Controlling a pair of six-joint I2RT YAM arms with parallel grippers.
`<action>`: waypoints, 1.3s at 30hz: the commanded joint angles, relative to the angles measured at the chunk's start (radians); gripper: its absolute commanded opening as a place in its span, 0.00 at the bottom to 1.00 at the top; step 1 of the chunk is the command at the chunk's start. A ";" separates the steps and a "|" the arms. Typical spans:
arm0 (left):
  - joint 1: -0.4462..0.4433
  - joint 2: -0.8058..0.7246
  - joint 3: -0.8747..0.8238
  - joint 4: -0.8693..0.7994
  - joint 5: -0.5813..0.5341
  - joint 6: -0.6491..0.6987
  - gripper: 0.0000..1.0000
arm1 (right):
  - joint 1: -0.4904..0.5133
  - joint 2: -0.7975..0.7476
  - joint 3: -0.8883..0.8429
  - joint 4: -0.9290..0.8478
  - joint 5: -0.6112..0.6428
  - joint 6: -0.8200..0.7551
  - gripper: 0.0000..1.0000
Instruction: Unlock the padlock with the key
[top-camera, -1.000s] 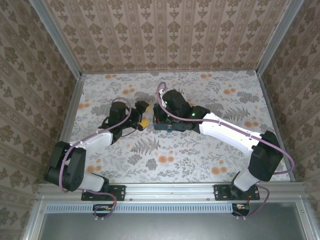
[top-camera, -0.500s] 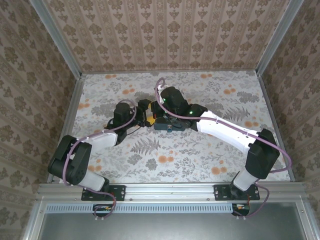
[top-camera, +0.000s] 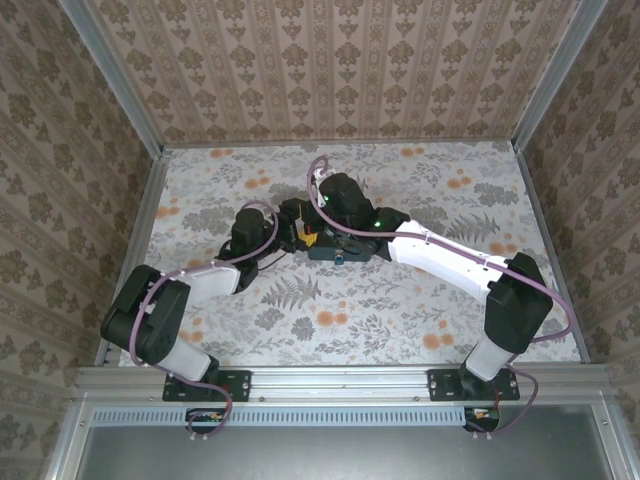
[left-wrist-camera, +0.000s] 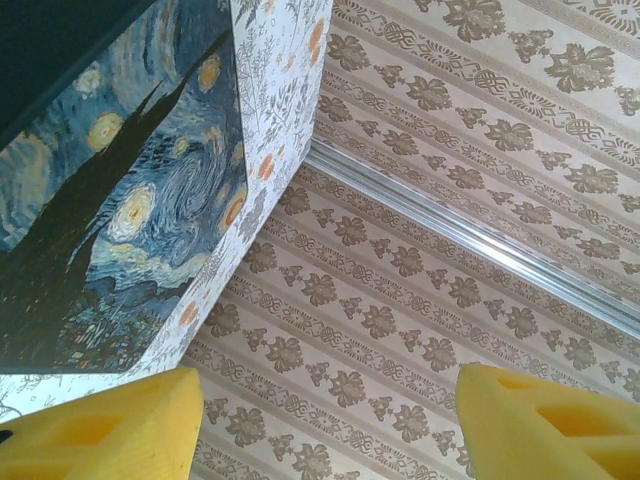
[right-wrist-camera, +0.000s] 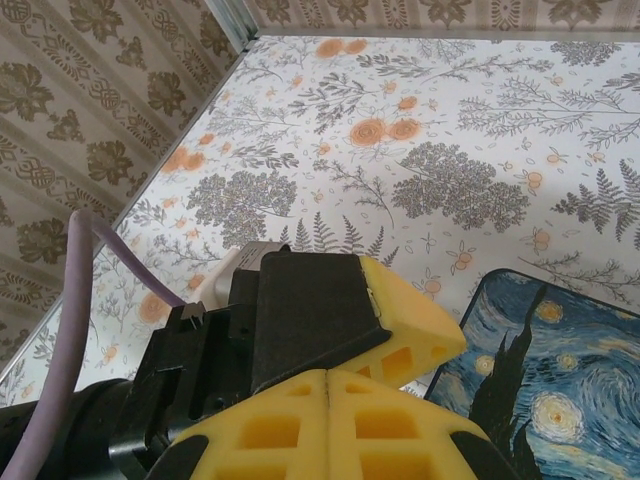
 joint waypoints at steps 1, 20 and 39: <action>-0.008 0.020 -0.003 0.071 -0.019 -0.026 0.66 | -0.007 0.004 -0.018 0.044 0.016 -0.001 0.00; -0.012 0.035 -0.005 0.077 -0.036 -0.013 0.42 | -0.027 -0.033 -0.077 0.071 0.008 0.011 0.00; -0.015 0.052 -0.007 0.078 -0.042 -0.005 0.23 | -0.045 -0.067 -0.114 0.089 0.004 0.019 0.00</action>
